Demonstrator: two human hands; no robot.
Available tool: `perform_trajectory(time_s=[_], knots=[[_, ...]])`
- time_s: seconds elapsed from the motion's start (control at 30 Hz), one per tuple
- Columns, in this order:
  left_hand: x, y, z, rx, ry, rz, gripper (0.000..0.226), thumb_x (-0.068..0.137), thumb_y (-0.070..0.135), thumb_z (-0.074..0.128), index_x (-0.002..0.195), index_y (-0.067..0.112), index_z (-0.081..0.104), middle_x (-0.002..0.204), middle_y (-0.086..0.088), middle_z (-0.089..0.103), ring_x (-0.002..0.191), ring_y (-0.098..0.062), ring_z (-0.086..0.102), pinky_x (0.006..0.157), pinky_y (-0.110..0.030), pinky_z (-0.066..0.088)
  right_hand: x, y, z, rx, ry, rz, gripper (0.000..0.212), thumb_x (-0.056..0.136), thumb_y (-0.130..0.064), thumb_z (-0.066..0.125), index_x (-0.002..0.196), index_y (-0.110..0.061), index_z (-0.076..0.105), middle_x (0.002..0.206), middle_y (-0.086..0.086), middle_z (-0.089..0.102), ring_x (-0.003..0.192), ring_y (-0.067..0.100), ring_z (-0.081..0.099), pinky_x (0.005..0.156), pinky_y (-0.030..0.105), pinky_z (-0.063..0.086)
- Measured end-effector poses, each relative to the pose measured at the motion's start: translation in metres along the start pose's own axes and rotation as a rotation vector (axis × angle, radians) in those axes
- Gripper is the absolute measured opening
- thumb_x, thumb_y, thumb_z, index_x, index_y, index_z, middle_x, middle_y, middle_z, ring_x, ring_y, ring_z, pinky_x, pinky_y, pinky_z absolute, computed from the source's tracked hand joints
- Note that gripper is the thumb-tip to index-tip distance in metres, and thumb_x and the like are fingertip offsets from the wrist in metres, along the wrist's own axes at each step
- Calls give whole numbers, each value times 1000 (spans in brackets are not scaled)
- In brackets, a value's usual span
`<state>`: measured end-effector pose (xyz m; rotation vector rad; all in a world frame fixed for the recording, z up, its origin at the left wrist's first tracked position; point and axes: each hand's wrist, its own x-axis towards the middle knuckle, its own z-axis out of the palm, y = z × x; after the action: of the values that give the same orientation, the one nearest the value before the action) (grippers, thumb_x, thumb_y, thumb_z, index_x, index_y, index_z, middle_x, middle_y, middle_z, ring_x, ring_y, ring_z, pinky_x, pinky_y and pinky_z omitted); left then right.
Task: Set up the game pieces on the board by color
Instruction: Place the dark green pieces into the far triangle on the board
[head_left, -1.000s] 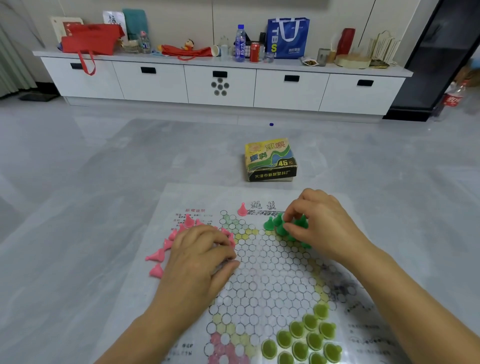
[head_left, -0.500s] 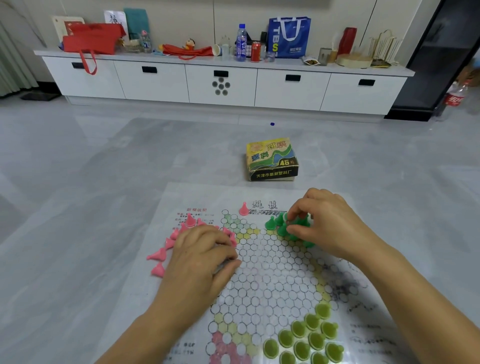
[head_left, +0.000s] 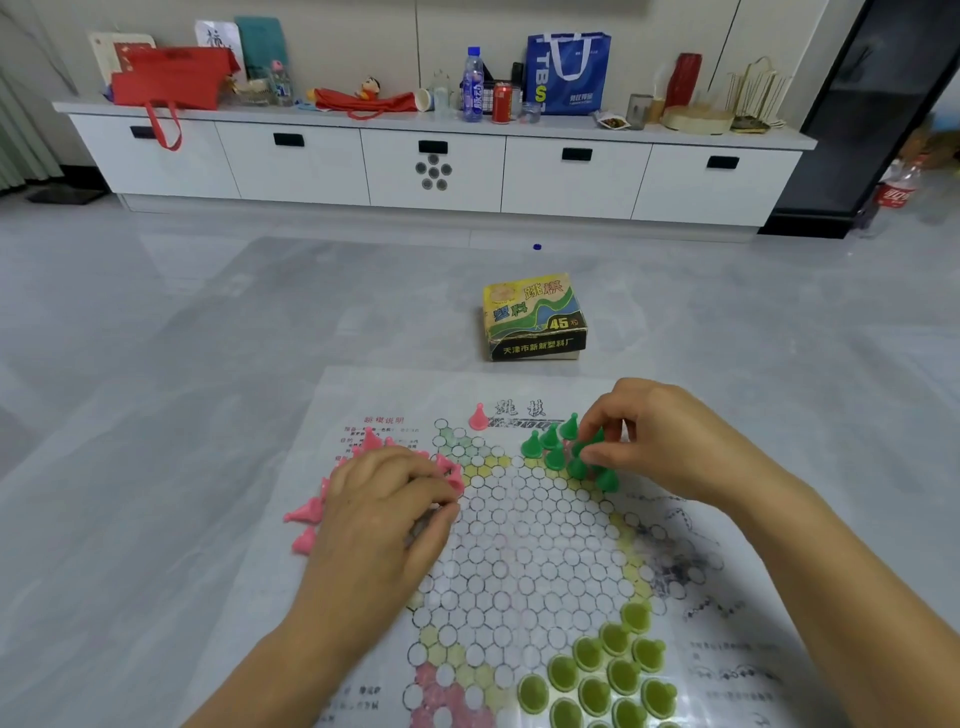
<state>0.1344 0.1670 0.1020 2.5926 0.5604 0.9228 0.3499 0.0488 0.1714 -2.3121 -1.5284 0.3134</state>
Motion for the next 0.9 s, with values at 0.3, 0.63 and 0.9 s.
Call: perform_trajectory(time_s=[0.3, 0.63, 0.9], knots=[[0, 0, 1, -3, -11, 1, 23, 81, 37, 49, 85, 25, 68, 89, 12, 64, 96, -3, 46, 90, -25, 30, 1, -1, 5, -73, -18, -43, 11, 80, -30, 65, 89, -24, 69, 83, -8, 56, 71, 4, 47, 61, 13, 35], [0, -1, 1, -2, -4, -2, 21, 81, 37, 49, 85, 26, 67, 89, 12, 63, 97, -3, 46, 91, -26, 30, 6, 10, 9, -32, 157, 58, 10, 82, -26, 64, 89, -20, 69, 78, -10, 50, 69, 3, 44, 61, 13, 33], [0, -1, 1, -2, -7, -2, 21, 81, 37, 49, 84, 25, 67, 88, 13, 63, 96, -3, 46, 90, -24, 30, 8, 11, 14, -6, 156, 68, 11, 81, -25, 65, 88, -17, 71, 80, -6, 53, 75, 10, 49, 69, 22, 38]])
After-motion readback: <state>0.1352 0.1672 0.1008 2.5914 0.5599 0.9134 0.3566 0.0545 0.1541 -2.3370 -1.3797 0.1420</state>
